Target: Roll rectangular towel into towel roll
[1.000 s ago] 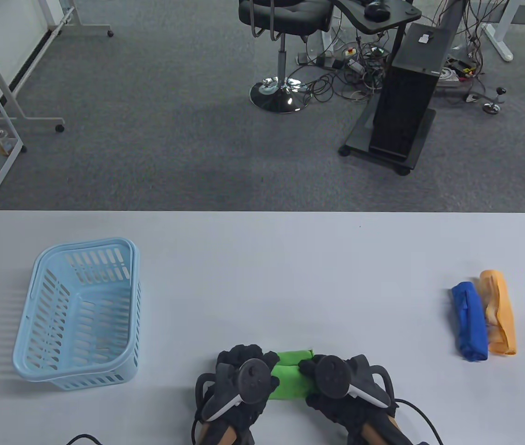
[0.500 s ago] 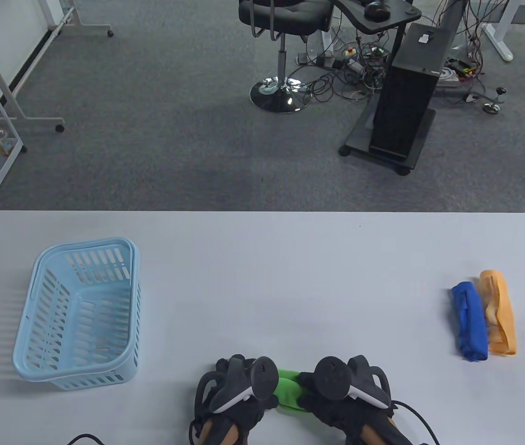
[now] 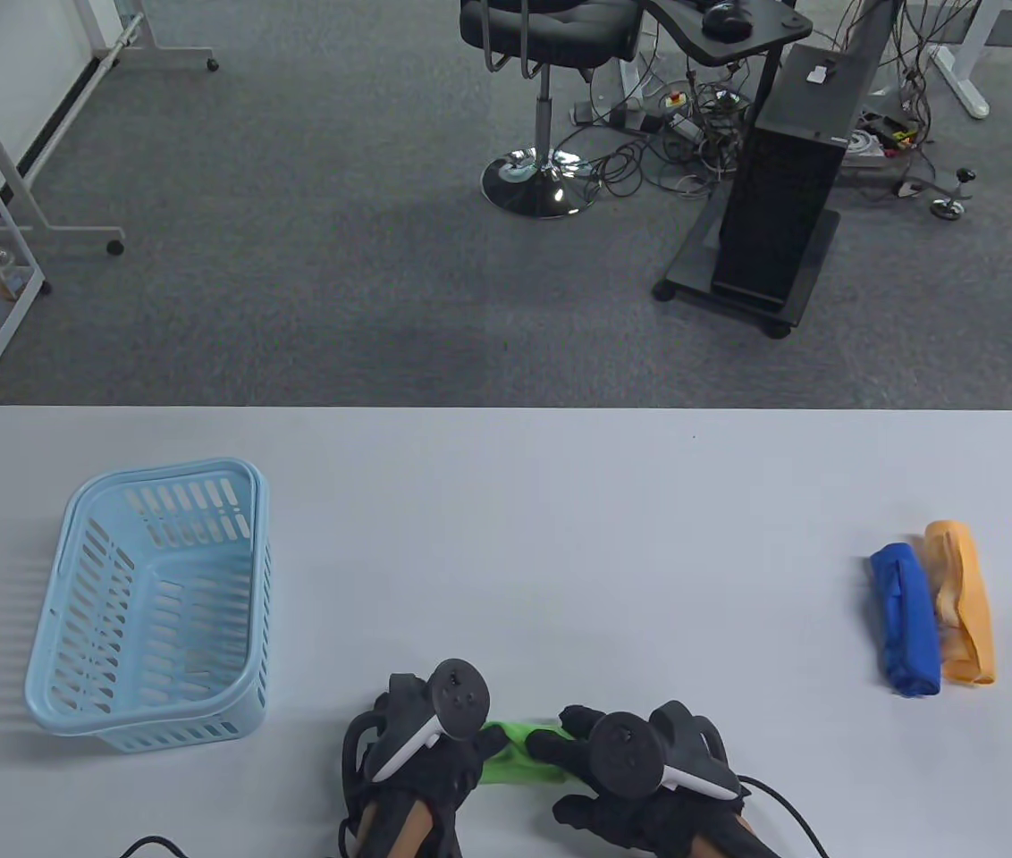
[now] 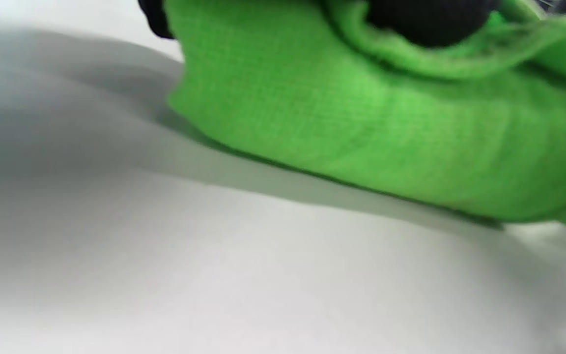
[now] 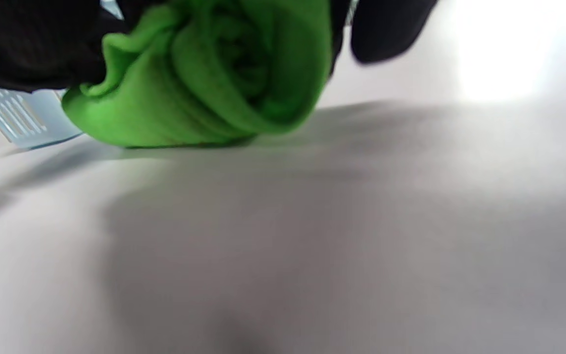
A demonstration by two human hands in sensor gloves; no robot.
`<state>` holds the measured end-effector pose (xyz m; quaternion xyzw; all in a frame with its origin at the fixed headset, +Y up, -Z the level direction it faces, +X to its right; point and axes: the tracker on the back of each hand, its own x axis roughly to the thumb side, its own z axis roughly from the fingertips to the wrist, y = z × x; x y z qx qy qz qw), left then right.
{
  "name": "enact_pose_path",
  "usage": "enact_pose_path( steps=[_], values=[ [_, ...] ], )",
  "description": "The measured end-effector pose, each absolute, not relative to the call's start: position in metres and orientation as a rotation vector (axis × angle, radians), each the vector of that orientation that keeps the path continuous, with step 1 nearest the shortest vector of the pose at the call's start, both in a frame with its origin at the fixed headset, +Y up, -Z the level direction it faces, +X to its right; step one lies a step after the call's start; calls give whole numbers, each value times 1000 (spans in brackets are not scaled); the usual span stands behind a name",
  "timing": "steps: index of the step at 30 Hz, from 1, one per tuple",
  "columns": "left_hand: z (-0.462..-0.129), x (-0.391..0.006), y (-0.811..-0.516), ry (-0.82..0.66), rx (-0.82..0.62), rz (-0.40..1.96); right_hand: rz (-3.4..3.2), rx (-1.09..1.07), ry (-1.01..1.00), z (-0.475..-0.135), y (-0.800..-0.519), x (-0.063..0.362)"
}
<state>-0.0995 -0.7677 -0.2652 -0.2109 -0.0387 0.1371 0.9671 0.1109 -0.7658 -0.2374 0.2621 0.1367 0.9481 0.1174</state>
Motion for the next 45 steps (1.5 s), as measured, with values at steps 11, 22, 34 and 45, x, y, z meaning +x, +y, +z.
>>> enact_pose_path(
  steps=[11, 22, 34, 45],
  values=[
    [-261, -98, -757, -119, -327, 301, 3056, 983, 224, -222, -770, 84],
    [-245, -128, -721, -69, -93, 359, 3328, 585, 139, -261, -763, 100],
    [-247, -131, -726, -74, -137, 363, 3483, -315, 298, -314, -762, 239],
    [-250, -131, -729, -64, -174, 361, 3363, -756, 390, -313, -766, 308]
  ],
)
